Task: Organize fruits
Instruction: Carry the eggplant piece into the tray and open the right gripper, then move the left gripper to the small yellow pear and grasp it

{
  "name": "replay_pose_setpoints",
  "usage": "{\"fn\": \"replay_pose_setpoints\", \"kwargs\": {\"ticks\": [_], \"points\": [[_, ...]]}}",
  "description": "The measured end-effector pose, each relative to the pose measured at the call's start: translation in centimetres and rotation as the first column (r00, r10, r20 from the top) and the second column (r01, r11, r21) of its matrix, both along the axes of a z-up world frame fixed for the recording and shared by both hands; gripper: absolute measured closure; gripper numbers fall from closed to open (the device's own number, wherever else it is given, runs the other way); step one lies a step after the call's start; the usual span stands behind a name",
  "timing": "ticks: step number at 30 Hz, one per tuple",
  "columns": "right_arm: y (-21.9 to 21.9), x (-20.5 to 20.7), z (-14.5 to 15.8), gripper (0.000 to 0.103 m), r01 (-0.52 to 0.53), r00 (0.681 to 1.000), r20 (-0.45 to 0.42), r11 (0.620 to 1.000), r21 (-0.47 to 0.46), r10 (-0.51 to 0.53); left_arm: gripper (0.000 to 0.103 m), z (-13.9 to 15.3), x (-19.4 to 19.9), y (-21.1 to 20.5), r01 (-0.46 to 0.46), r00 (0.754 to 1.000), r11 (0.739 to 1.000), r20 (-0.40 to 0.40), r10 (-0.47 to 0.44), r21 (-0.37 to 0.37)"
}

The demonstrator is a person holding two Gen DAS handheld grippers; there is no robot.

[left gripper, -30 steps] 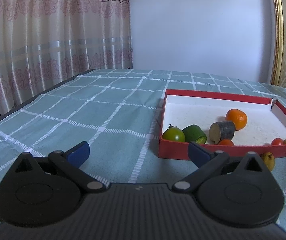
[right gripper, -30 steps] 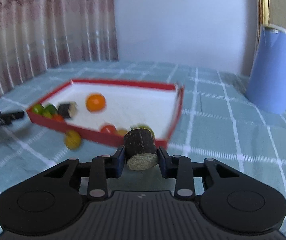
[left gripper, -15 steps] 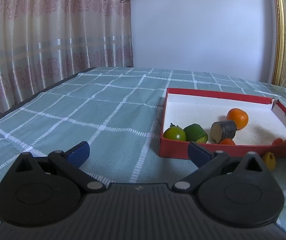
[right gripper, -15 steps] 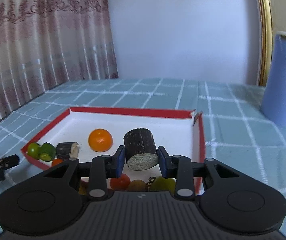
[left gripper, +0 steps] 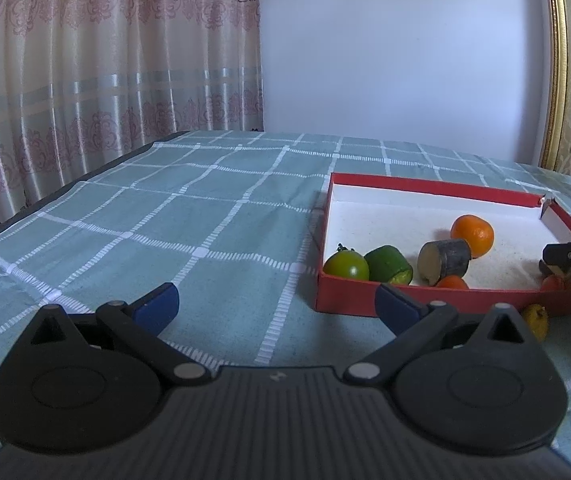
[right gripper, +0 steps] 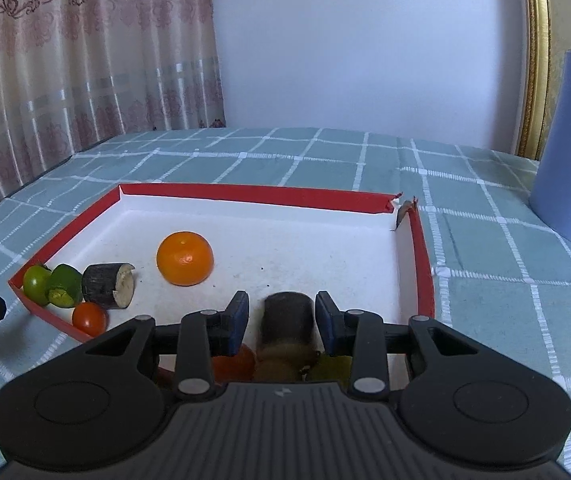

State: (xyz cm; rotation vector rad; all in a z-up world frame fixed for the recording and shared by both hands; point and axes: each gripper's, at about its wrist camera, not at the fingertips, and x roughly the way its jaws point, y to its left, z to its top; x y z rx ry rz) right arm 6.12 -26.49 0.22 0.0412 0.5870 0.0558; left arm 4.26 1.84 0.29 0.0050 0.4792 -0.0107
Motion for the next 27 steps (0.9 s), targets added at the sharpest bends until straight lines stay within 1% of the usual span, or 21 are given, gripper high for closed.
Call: {"fn": "replay_pose_setpoints", "kwargs": {"ticks": [2,6,12,15,17,20,24,27], "points": [[0.0,-0.1,0.0,0.059,0.010,1.000,-0.004,1.000,-0.003,-0.010,0.000,0.0,0.1,-0.1,-0.002,1.000,1.000,-0.001,0.002,0.002],[-0.7,-1.3,0.8,0.059,0.012,0.999,0.034,0.999,0.038,-0.013,0.000,0.0,0.2,-0.2,-0.007,1.000,1.000,-0.006,0.007,0.007],[-2.8,-5.6,1.9,0.058,-0.002,0.996,0.092,0.993,0.117,-0.009,0.000,0.0,0.2,-0.5,-0.009,1.000,1.000,-0.002,0.009,0.025],[-3.9,-7.8,1.8,0.058,0.006,0.995,0.100,0.993,0.116,-0.018,0.000,0.2,-0.2,-0.9,-0.011,1.000,0.999,0.013,0.010,0.045],[-4.9,-9.2,1.5,0.057,0.015,0.994,0.102,0.992,0.121,-0.028,0.000,0.3,-0.7,-1.4,0.015,1.000,0.999,0.014,-0.015,0.031],[-6.1,-10.6,0.9,0.056,0.038,0.994,0.099,0.992,0.120,-0.050,0.000,0.7,-1.8,-3.0,0.082,0.996,0.997,0.018,-0.082,0.010],[-7.3,-11.6,-0.1,0.056,0.054,0.995,0.076,0.988,0.144,-0.065,0.000,1.0,-3.2,-6.6,0.191,0.981,0.980,0.036,-0.193,0.048],[-7.7,-11.9,-0.5,0.056,0.063,0.994,0.075,0.986,0.155,-0.075,0.000,0.9,-3.3,-9.4,0.246,0.968,0.967,0.024,-0.248,0.069]]}}
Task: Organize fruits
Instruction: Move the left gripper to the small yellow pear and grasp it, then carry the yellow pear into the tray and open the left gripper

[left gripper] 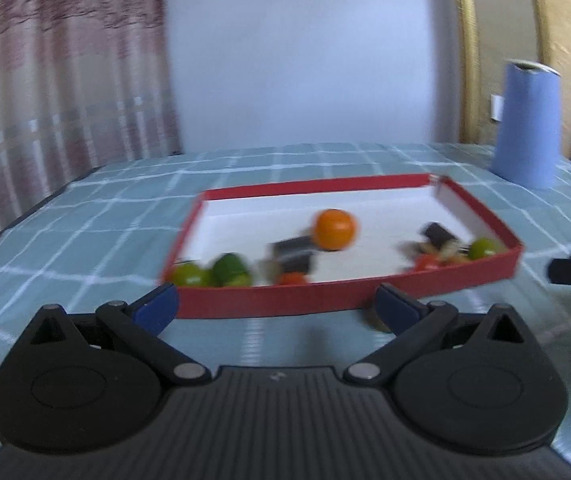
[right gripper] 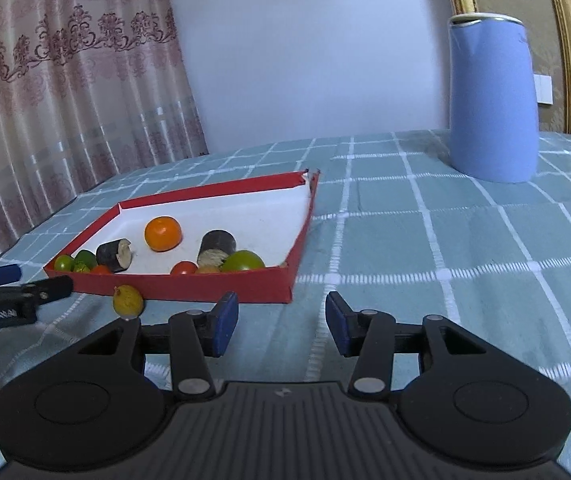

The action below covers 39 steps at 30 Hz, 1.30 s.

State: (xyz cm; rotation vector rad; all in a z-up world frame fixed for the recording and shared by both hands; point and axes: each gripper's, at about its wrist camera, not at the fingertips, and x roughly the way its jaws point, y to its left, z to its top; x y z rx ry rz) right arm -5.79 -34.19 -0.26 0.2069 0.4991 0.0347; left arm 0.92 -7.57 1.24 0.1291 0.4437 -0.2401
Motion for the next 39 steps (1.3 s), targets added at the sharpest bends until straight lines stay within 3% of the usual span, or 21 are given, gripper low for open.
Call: {"fn": "replay_pose_setpoints", "kwargs": {"ticks": [7,12,16,20,28,30,31,39], "points": [[0.0,0.0,-0.8,0.056,-0.012,1.000,0.000,1.000,0.014,0.012,0.002,-0.4,0.2,-3.5,0.135,0.990,0.991,-0.033,-0.134,0.011],[-0.4,-0.1,-0.8,0.055,-0.014,1.000,0.010,0.999,0.041,0.014,0.015,-1.0,0.9,-4.5,0.183,0.981,0.983,-0.069,-0.181,0.025],[-0.8,-0.3,-0.8,0.054,-0.016,1.000,0.025,0.998,0.065,0.015,0.019,-1.3,1.6,-4.7,0.169,0.982,0.985,-0.092,-0.166,0.020],[-1.0,-0.5,-0.8,0.038,-0.015,0.999,0.038,0.997,0.078,0.012,0.029,-1.4,2.2,-4.8,0.151,0.984,0.988,-0.099,-0.147,0.037],[-1.3,-0.6,-1.0,0.038,-0.034,0.999,0.040,0.994,0.107,0.030,0.029,-1.7,1.9,-5.4,0.145,0.986,0.985,-0.092,-0.136,0.094],[-1.4,-0.6,-1.0,0.038,-0.035,0.999,0.040,0.993,0.112,0.030,0.047,-2.0,2.4,-5.3,0.139,0.983,0.987,-0.133,-0.127,0.085],[-1.4,-0.6,-1.0,0.038,-0.034,0.999,0.039,0.993,0.114,0.030,0.062,-2.2,2.8,-5.3,0.132,0.980,0.987,-0.159,-0.117,0.086],[-1.7,-0.4,-1.1,0.038,-0.033,0.999,0.026,0.991,0.130,0.030,0.077,-2.2,2.8,-5.9,0.121,0.978,0.990,-0.180,-0.107,0.069]]}}
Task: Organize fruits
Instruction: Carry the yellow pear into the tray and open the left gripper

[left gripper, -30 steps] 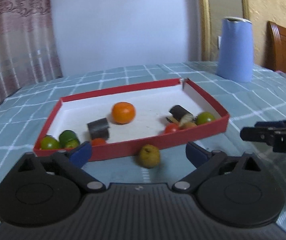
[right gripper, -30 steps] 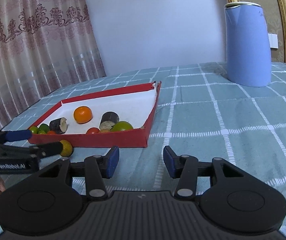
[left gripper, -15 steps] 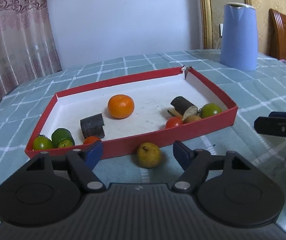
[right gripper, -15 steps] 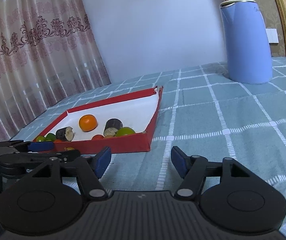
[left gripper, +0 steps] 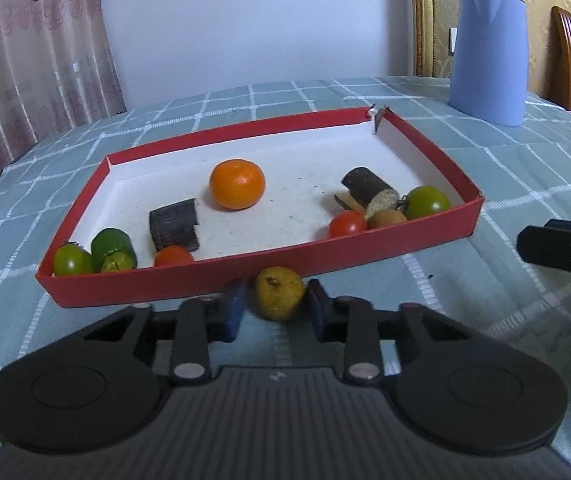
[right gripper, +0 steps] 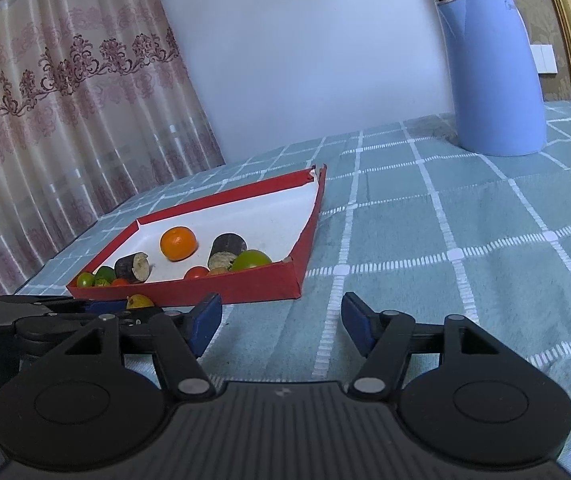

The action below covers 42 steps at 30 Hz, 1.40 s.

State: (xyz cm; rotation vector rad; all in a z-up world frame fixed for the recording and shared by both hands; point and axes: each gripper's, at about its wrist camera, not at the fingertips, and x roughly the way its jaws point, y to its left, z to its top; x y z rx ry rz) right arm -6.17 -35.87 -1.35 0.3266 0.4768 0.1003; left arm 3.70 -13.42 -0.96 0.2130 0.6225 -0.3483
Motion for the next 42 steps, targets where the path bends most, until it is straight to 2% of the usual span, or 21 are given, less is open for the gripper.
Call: {"fn": "replay_pose_setpoints", "kwargs": {"ticks": [7,14,23,31,42], "points": [[-0.5,0.2,-0.3,0.038,0.005,1.000,-0.015,0.999,0.033,-0.005,0.078,0.3,-0.5,-0.3,-0.024,0.999,1.000,0.022,0.024,-0.002],[-0.3,0.4,-0.3,0.038,0.007,1.000,-0.026,1.000,0.023,-0.006,0.078,2.3,-1.8,-1.0,-0.026,0.994,0.999,0.109,0.028,-0.021],[-0.3,0.5,-0.5,0.038,0.010,0.999,-0.038,1.000,0.020,-0.010,0.078,4.3,1.5,-2.3,-0.081,0.981,0.996,0.171,0.087,-0.038],[-0.2,0.8,-0.6,0.037,0.008,0.999,-0.053,1.000,0.016,-0.007,0.078,3.8,4.3,-2.5,-0.138,0.980,0.990,0.142,0.141,-0.036],[-0.1,0.8,-0.6,0.037,0.005,0.998,-0.059,1.000,0.013,-0.005,0.078,3.1,5.0,-2.4,-0.150,0.980,0.988,0.128,0.153,-0.028]]}}
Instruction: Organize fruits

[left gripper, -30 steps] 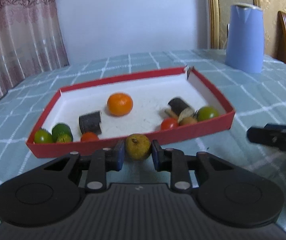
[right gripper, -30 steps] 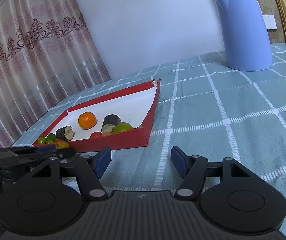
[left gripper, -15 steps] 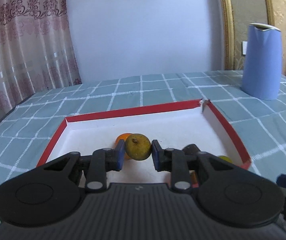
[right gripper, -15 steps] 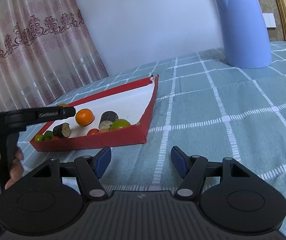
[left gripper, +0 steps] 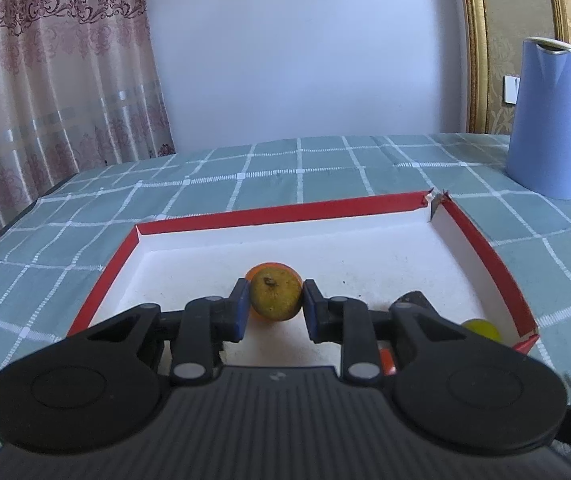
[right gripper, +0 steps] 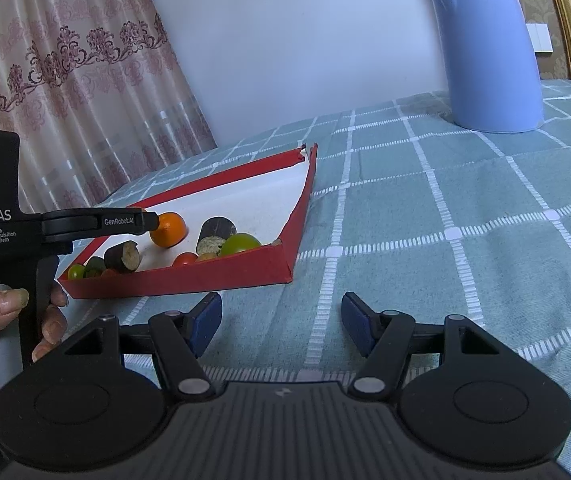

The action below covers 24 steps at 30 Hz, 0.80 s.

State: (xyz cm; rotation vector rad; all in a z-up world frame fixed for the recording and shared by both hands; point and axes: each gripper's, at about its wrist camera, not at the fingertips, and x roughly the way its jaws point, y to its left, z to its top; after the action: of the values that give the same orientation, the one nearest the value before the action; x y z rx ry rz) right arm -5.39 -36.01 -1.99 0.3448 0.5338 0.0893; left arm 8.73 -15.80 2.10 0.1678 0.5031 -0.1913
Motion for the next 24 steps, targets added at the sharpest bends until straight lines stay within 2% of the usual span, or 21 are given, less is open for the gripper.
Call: {"fn": "replay_pose_setpoints", "kwargs": {"ticks": [7,8,12,18,20,22,24], "points": [[0.1,0.0,0.0,0.037,0.001,1.000,-0.002,1.000,-0.001,-0.001,0.077,-0.3,0.6,0.3,-0.003,1.000,1.000,-0.023,0.003,-0.005],[0.1,0.1,-0.1,0.038,0.002,1.000,-0.003,1.000,0.001,-0.002,0.074,-0.3,0.5,0.3,-0.005,1.000,1.000,-0.020,0.005,-0.005],[0.1,0.2,-0.2,0.037,0.006,1.000,-0.007,1.000,0.003,-0.006,0.049,-0.1,0.1,0.3,-0.008,1.000,1.000,0.003,0.008,-0.005],[-0.1,0.2,-0.2,0.037,0.012,1.000,-0.013,1.000,0.003,-0.012,0.033,0.2,-0.1,0.8,-0.014,1.000,1.000,0.013,0.014,-0.012],[-0.1,0.3,-0.2,0.037,0.014,1.000,-0.016,1.000,0.005,-0.014,0.031,0.3,-0.1,1.0,-0.017,1.000,1.000,0.014,0.018,-0.019],[-0.1,0.3,-0.2,0.037,0.015,1.000,-0.018,1.000,0.004,-0.015,0.025,0.5,-0.4,1.5,-0.023,1.000,0.999,0.019,0.023,-0.028],[-0.2,0.4,-0.2,0.037,0.017,1.000,-0.022,1.000,0.004,-0.017,0.014,0.6,-0.7,2.0,-0.033,0.999,0.999,0.023,0.034,-0.039]]}}
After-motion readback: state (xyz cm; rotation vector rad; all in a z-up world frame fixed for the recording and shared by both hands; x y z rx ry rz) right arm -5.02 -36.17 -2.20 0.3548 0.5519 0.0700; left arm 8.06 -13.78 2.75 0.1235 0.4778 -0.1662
